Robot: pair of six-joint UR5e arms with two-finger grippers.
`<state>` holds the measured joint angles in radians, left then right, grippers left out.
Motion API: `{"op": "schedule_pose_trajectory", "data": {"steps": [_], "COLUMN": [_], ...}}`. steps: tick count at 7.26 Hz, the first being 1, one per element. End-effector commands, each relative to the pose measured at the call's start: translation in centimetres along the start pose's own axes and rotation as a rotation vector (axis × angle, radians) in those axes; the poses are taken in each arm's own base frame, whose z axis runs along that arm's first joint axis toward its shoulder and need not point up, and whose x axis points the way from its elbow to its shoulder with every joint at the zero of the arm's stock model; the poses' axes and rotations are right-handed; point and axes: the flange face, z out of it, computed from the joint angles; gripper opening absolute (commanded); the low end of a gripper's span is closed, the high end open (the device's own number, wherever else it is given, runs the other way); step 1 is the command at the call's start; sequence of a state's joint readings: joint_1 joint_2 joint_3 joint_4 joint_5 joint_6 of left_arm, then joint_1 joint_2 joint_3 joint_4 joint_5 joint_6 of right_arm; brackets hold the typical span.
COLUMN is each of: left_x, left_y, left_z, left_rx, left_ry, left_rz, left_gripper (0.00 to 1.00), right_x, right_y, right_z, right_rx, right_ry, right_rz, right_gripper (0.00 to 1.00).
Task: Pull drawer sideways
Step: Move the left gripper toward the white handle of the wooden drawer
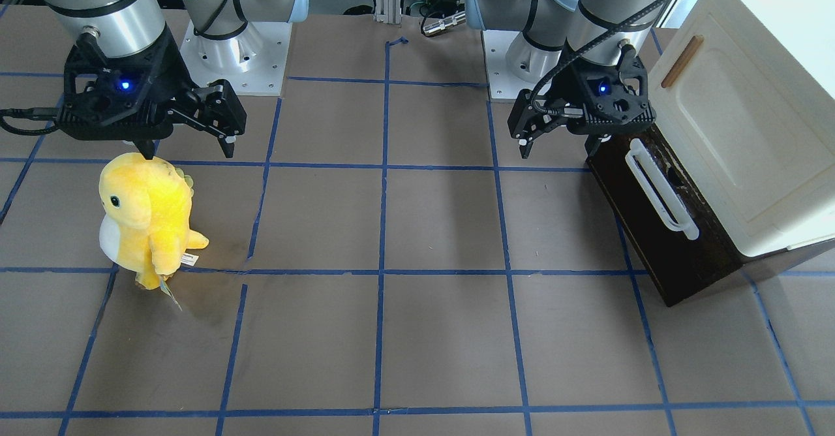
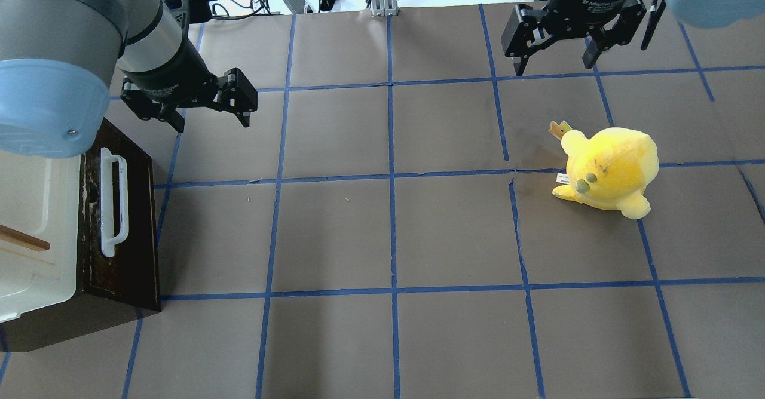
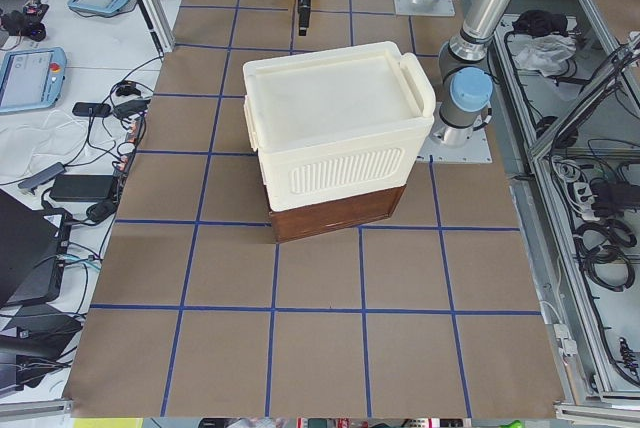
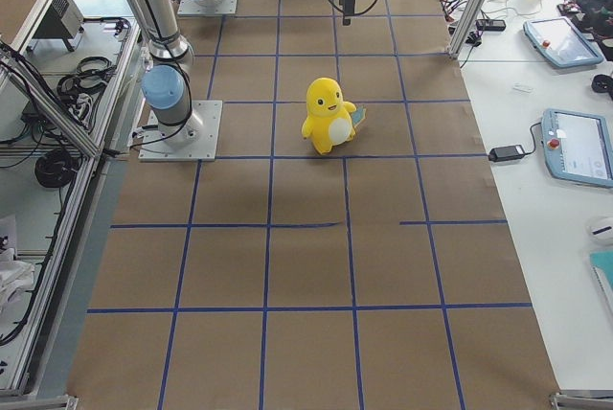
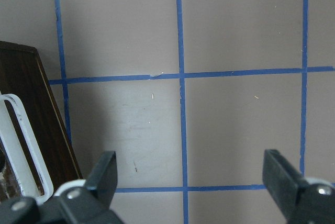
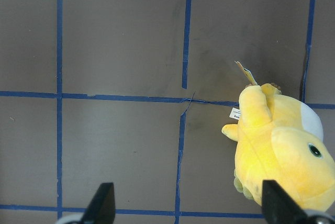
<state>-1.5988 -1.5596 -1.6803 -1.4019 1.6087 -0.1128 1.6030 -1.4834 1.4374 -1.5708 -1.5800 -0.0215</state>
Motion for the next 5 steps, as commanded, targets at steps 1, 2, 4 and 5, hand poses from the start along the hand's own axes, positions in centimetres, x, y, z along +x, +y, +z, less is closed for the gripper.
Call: {"op": "schedule_pose_trajectory", "data": {"steps": [1, 2, 4, 5], "left_x": [0.7, 0.8, 0.5, 0.0], "left_y": [-1.9, -2.6, -3.5, -3.9], "left_z": [3.3, 5.4, 10.3, 12.6], "left_rx": [-0.012, -0.027, -0.093, -0.127], "left_ry": [-0.087, -0.216, -0.397, -0.509], "left_rz": [-0.145, -0.155, -0.206, -0.204], "left_gripper": [1.0, 1.0, 0.99, 0.99], "right_x": [0.0, 0.0, 0.0, 0.0], "right_y": [0.0, 0.0, 0.0, 0.0], "right_z": [0.0, 0.0, 0.0, 0.0], "right_rx": [0.0, 0.0, 0.0, 0.0], "right_ry": [0.0, 0.0, 0.0, 0.0], "right_rz": [0.0, 0.0, -0.001, 0.0], "right_gripper": [1.0, 1.0, 1.0, 1.0]}}
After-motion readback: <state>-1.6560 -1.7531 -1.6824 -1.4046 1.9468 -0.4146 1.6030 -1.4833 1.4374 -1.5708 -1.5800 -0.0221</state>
